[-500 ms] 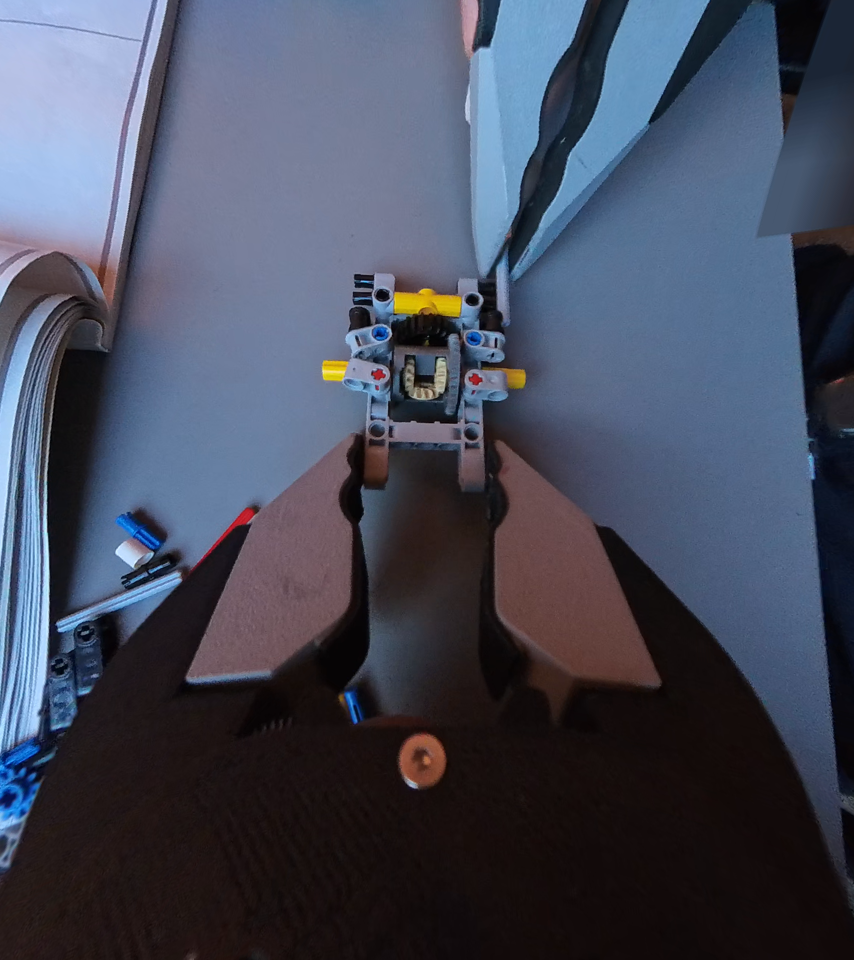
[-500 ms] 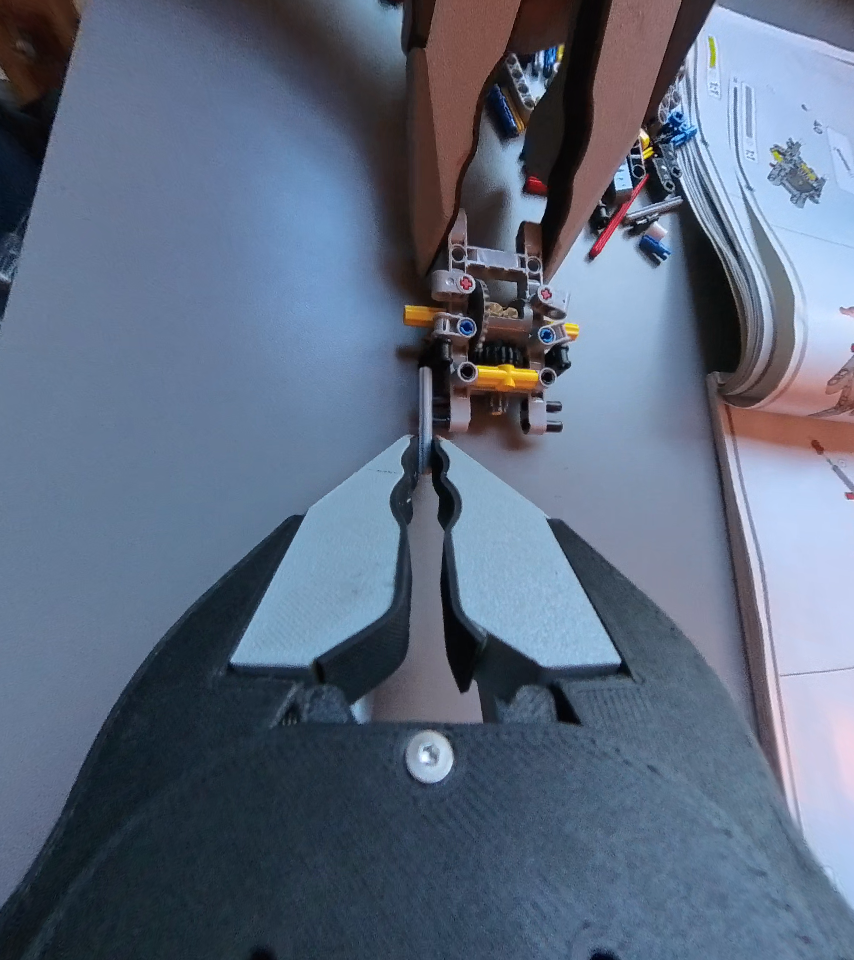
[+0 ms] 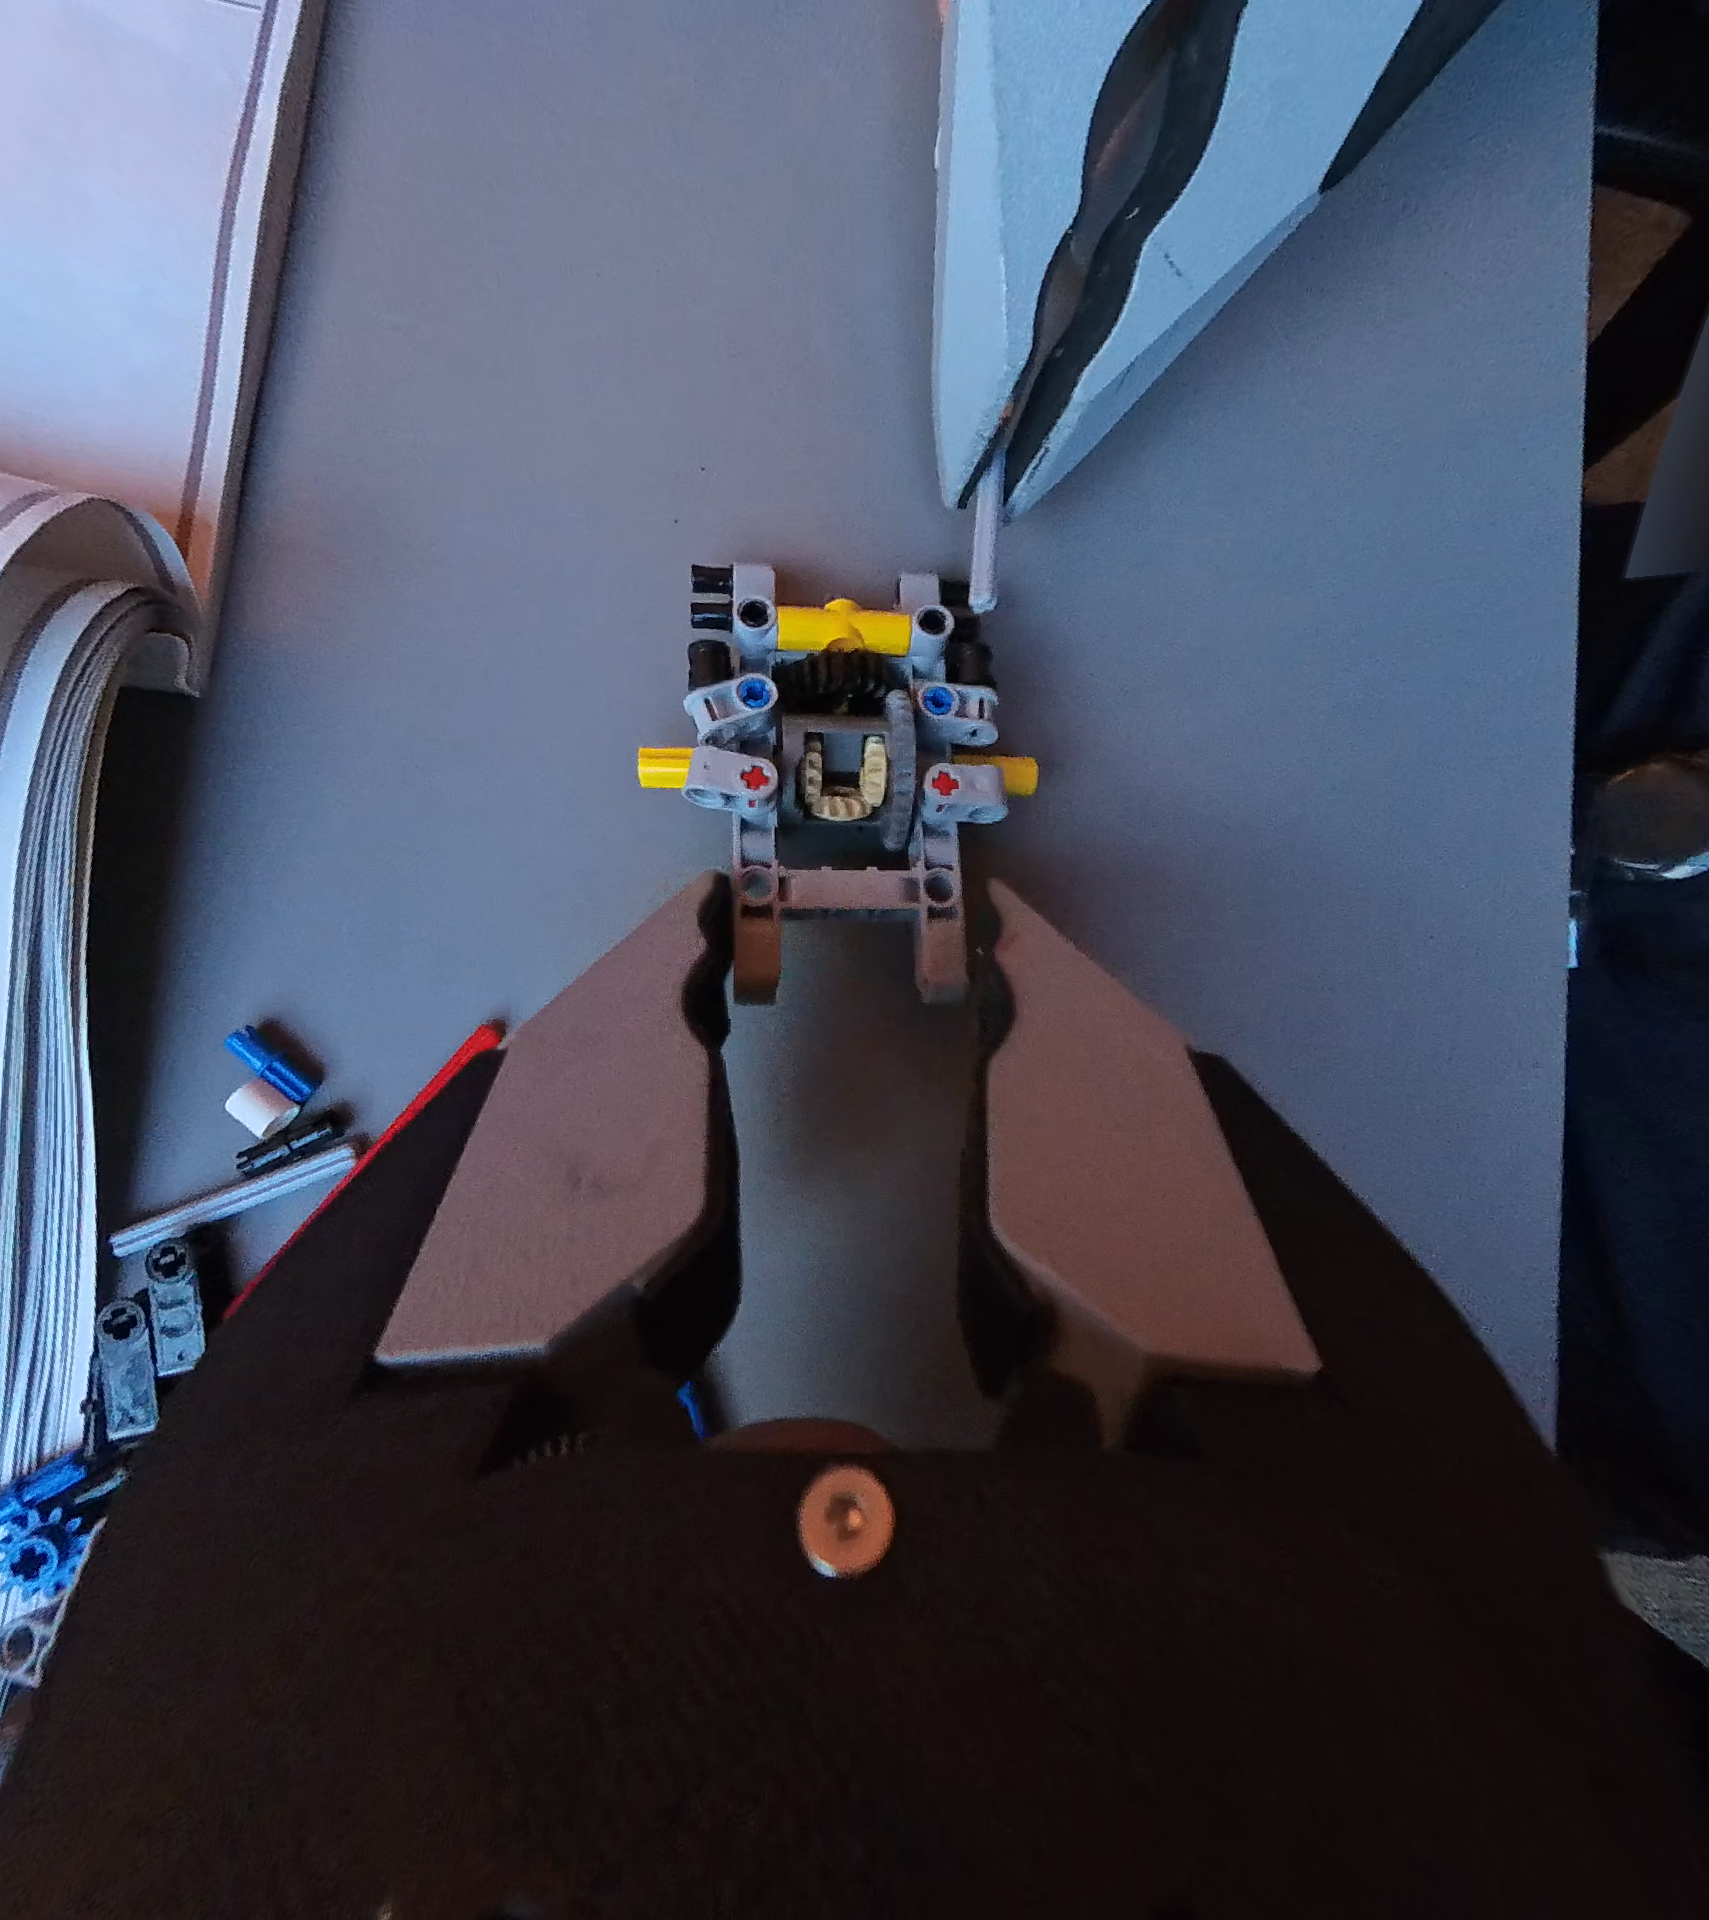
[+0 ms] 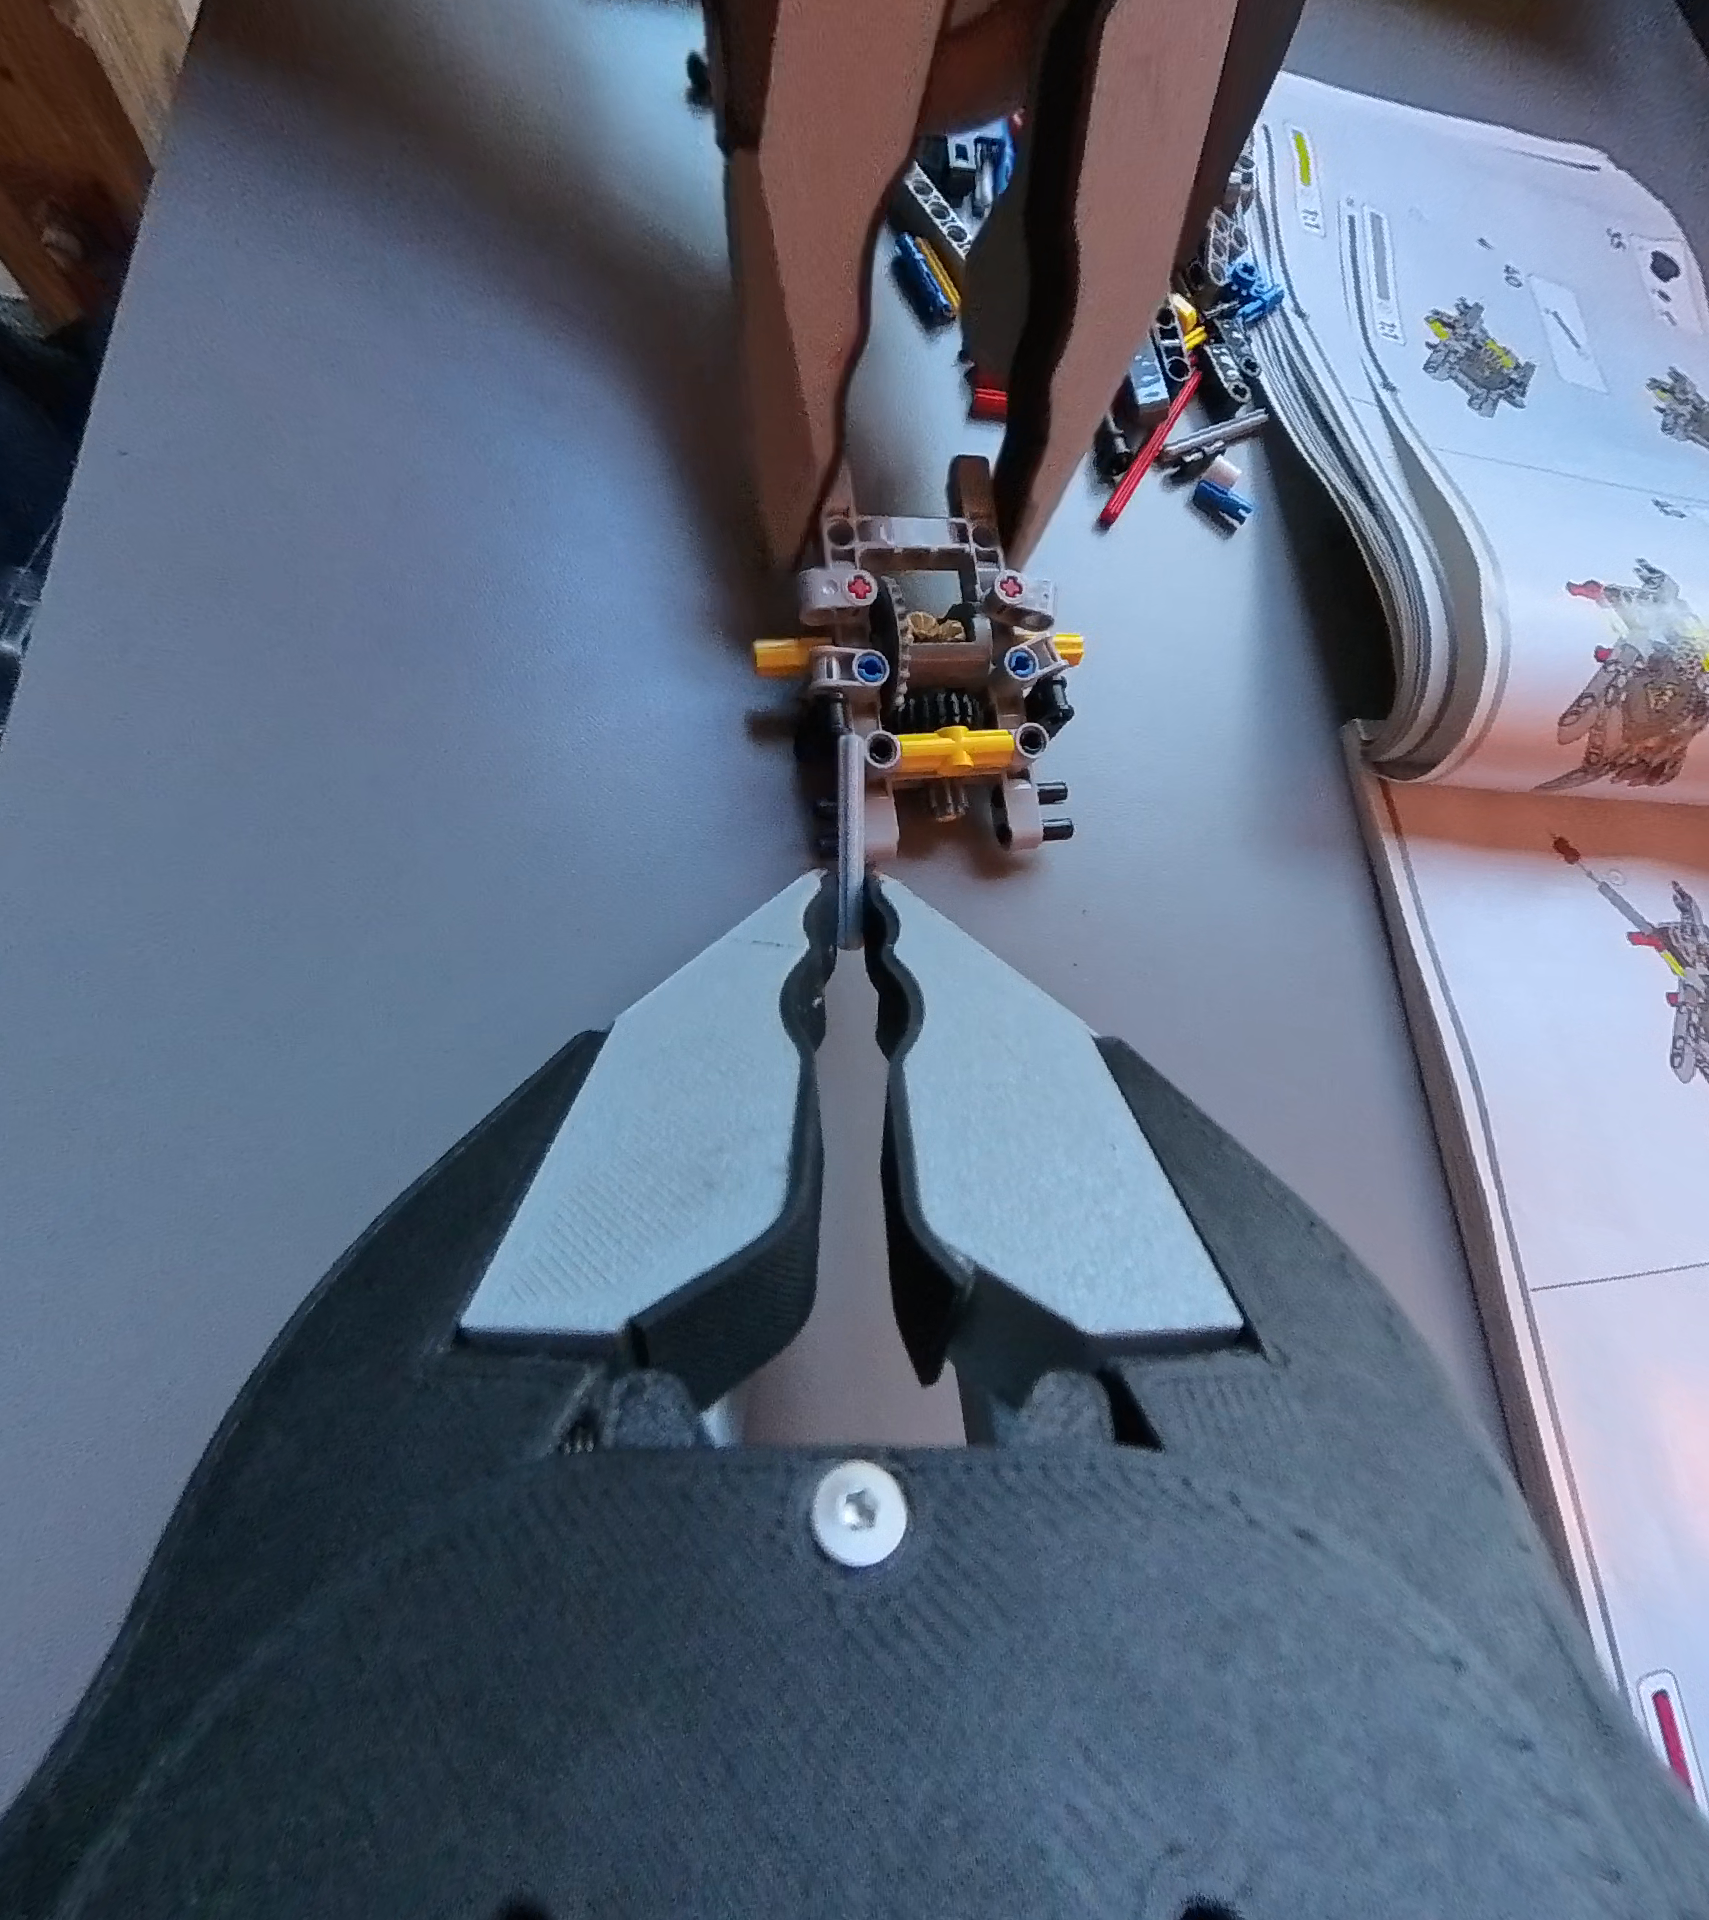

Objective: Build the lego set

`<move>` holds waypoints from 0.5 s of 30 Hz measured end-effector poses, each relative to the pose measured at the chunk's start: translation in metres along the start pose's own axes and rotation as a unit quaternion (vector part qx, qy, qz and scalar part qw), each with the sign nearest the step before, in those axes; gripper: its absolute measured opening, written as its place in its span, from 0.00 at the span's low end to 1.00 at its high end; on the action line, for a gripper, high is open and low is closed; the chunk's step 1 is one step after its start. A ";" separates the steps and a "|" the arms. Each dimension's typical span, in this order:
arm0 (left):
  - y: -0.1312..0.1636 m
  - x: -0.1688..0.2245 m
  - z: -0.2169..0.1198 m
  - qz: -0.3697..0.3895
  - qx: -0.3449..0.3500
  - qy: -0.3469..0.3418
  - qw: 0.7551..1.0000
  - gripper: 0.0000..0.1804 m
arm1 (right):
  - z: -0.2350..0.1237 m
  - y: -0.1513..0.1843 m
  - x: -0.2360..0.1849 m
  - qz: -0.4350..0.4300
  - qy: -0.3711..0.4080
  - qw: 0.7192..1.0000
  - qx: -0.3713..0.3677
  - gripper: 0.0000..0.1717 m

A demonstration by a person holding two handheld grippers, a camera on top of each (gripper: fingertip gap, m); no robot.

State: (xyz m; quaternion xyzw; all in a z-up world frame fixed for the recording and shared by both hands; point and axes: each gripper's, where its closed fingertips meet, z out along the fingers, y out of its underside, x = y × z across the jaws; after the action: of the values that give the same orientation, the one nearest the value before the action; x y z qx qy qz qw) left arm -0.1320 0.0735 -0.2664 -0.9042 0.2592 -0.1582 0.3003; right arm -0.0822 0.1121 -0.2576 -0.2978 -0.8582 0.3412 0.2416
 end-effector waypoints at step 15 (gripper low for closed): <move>0.004 -0.001 0.002 0.020 0.040 0.005 0.999 0.24 | 0.004 0.000 -0.009 0.001 -0.007 0.999 -0.037 0.01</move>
State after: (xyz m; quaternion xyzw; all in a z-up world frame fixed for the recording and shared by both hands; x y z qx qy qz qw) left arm -0.1333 0.0723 -0.2702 -0.8853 0.2723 -0.1666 0.3383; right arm -0.0780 0.1044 -0.2622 -0.3050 -0.8716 0.3117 0.2241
